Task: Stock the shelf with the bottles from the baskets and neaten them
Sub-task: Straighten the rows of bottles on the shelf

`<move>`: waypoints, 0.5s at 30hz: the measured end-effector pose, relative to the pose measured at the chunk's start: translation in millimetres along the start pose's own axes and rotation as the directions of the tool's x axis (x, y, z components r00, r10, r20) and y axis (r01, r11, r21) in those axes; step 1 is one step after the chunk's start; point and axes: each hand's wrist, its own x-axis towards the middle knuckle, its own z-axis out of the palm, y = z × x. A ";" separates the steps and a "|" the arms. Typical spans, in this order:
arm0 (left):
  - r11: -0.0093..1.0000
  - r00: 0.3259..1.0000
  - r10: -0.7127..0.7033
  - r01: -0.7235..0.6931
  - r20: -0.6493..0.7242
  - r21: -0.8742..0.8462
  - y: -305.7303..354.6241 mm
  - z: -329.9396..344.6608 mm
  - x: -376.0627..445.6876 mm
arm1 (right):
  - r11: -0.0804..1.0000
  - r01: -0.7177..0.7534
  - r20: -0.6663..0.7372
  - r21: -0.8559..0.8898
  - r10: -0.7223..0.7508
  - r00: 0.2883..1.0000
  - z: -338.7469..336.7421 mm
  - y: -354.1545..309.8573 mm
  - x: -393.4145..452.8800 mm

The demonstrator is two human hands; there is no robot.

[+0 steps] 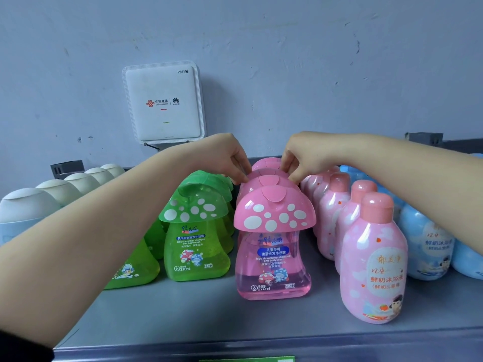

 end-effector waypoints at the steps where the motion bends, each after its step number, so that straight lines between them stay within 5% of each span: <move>1: 1.000 1.000 0.004 -0.004 0.001 0.001 0.2 -0.8 -0.1 | 1.000 0.001 0.004 -0.004 -0.001 1.000 -0.7 0.2 -0.1; 8: 0.999 0.998 0.029 -0.030 -0.049 -0.026 0.0 -14.9 20.0 | 0.999 -0.046 -0.077 0.020 0.048 0.996 -15.0 17.3 1.7; 15: 0.998 0.999 -0.006 0.003 0.035 0.069 -2.4 -4.8 50.1 | 0.989 -0.117 -0.016 -0.089 0.117 0.993 -8.6 27.3 19.4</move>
